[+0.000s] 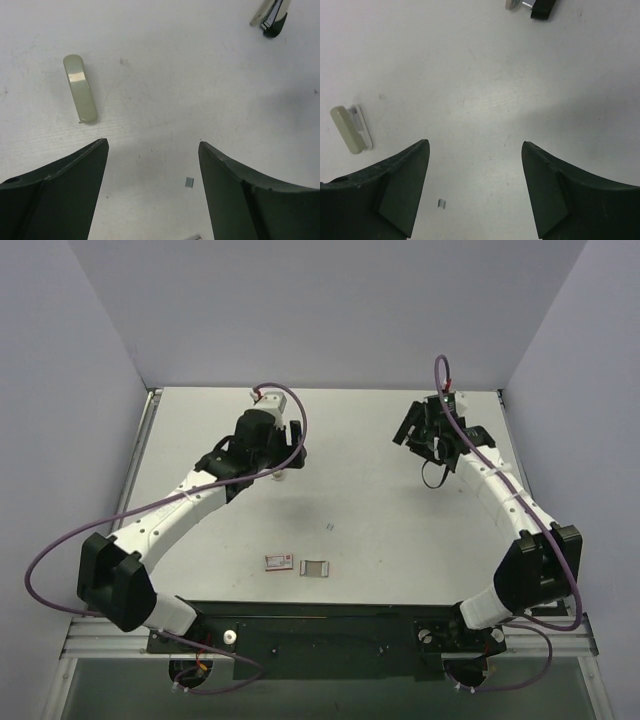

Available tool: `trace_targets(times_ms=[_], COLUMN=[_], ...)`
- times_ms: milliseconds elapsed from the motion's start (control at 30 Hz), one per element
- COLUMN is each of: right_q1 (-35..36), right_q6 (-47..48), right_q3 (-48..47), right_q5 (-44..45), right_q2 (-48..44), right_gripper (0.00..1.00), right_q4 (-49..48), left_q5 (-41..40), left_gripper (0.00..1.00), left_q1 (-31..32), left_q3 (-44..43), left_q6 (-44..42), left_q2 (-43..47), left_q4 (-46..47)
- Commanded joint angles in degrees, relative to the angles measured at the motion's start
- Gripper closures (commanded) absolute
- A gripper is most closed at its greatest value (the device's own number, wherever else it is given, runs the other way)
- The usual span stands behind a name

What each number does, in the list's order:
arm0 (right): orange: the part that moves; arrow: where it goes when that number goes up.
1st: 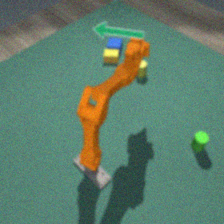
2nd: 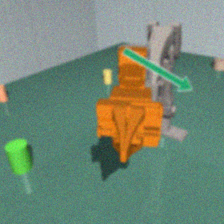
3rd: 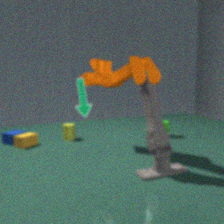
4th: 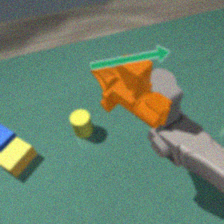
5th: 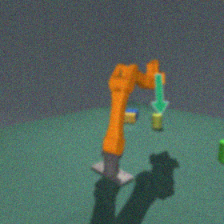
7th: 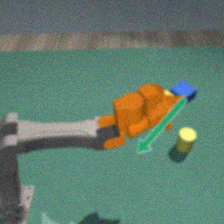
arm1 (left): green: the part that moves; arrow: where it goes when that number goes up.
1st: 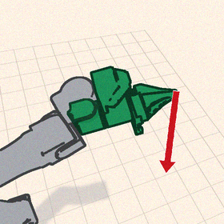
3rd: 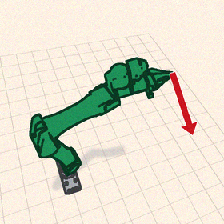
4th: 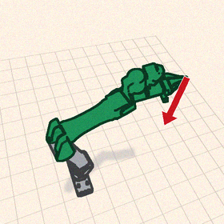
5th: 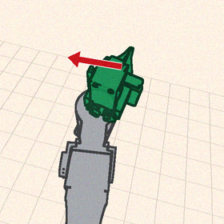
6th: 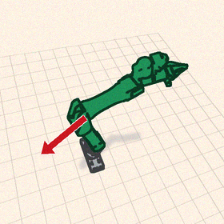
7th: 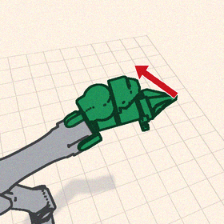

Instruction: Unload the staples from the stapler

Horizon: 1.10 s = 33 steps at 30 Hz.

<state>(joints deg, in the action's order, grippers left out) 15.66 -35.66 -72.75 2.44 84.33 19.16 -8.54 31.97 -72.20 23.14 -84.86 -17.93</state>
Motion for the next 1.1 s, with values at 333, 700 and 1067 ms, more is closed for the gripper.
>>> trace_targets(times_ms=[333,700,1067], right_q1=[-6.3,-8.2,-9.9], right_q6=[1.6,3.3,2.5], right_q3=[-25.0,-42.9,-50.0], right_q5=[6.6,7.7,4.5], right_q2=[26.3,44.1,51.7], right_gripper=[0.36,0.43,0.51], right_q4=[2.5,7.6,8.2], left_q5=[5.2,4.0,6.0], left_gripper=[0.17,0.17,0.17], left_q1=[2.1,2.3,1.9], left_q3=[15.2,16.6,15.7], left_q6=[1.5,-0.3,0.0], left_q2=[19.9,21.1,18.1], left_q4=[-3.9,-4.8,-3.5])
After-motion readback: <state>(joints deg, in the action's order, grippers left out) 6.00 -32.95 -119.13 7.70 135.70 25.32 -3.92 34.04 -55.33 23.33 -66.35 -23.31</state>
